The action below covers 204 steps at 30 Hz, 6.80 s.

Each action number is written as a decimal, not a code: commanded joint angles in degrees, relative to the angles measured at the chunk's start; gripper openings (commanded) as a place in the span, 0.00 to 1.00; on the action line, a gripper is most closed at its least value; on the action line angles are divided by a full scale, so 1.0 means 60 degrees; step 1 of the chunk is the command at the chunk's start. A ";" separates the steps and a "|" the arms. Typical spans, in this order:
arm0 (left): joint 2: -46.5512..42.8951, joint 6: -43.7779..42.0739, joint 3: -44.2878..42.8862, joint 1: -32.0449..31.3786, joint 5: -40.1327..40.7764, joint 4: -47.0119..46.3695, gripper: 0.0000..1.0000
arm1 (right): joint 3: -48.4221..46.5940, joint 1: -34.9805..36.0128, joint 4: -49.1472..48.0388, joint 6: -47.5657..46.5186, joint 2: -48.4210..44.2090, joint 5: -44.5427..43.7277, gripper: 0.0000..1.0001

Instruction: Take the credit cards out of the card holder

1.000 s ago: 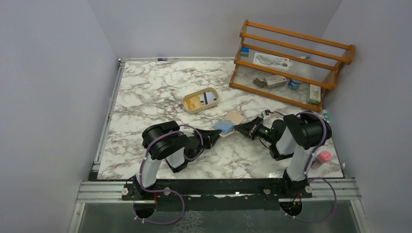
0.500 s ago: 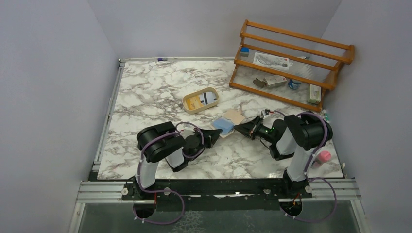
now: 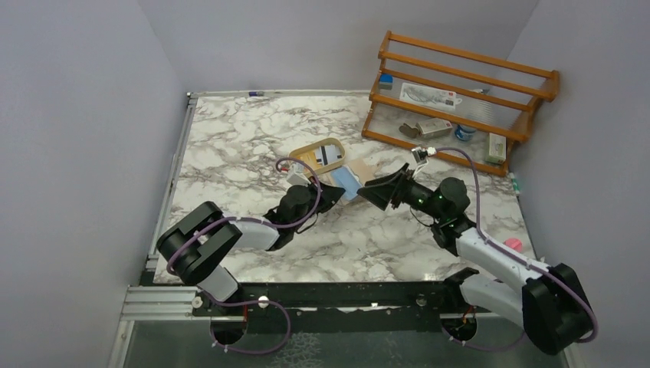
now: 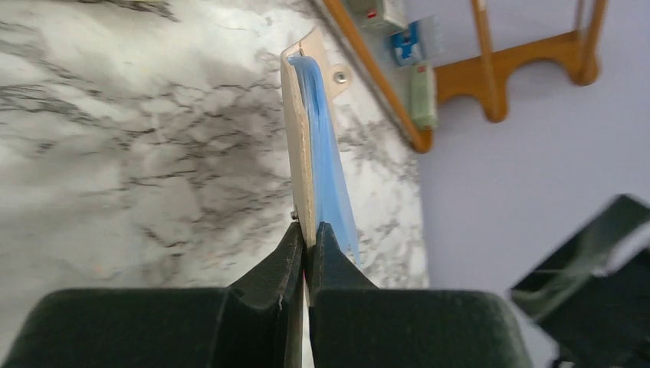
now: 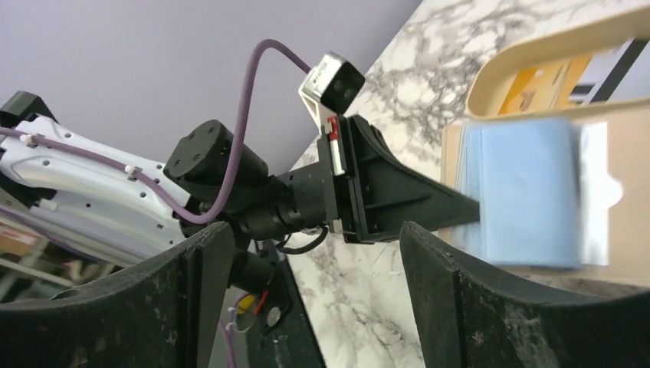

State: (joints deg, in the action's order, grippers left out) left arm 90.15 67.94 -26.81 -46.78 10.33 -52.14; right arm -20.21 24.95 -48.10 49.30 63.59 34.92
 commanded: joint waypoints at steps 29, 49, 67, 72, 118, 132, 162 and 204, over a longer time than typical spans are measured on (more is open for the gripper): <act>-0.1277 -0.1361 0.0869 0.0476 0.0241 0.2203 0.00 | 0.0676 0.0549 -0.8122 0.4487 0.8332 0.0655 0.84; -0.1215 -0.1260 0.0776 0.0210 0.0232 0.2182 0.00 | -0.1033 0.1080 -0.8274 0.4904 0.9555 0.0201 0.83; -0.1008 -0.1231 0.1080 -0.0027 0.0031 0.2186 0.00 | -0.1919 0.1072 -0.7894 0.5024 0.8951 0.0016 0.83; -0.1006 -0.1287 0.1207 -0.0068 -0.0074 0.2186 0.00 | -0.1955 0.1023 -0.8177 0.5207 0.8882 -0.0153 0.83; -0.1622 -0.1758 0.2177 0.0470 0.0377 0.1816 0.60 | -0.1559 0.0612 -0.8600 0.4975 0.9282 -0.0074 0.83; -0.1720 -0.2239 0.1863 0.0656 0.1017 0.1616 0.23 | -0.1713 0.0602 -0.8610 0.5004 0.9383 0.0095 0.84; -0.1989 -0.3686 0.1528 0.0794 0.0446 0.1350 0.00 | -0.2746 0.1958 0.1093 -0.0206 0.4519 -0.1653 0.86; -0.2712 -0.5361 0.1201 0.1645 -0.4386 0.2962 0.00 | -0.5375 0.2854 0.6922 -0.4940 0.5410 -0.3646 0.72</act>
State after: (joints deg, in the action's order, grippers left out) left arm 74.46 36.97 -18.26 -37.21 -13.98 -33.63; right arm -50.48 41.32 -7.55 21.08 94.52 15.00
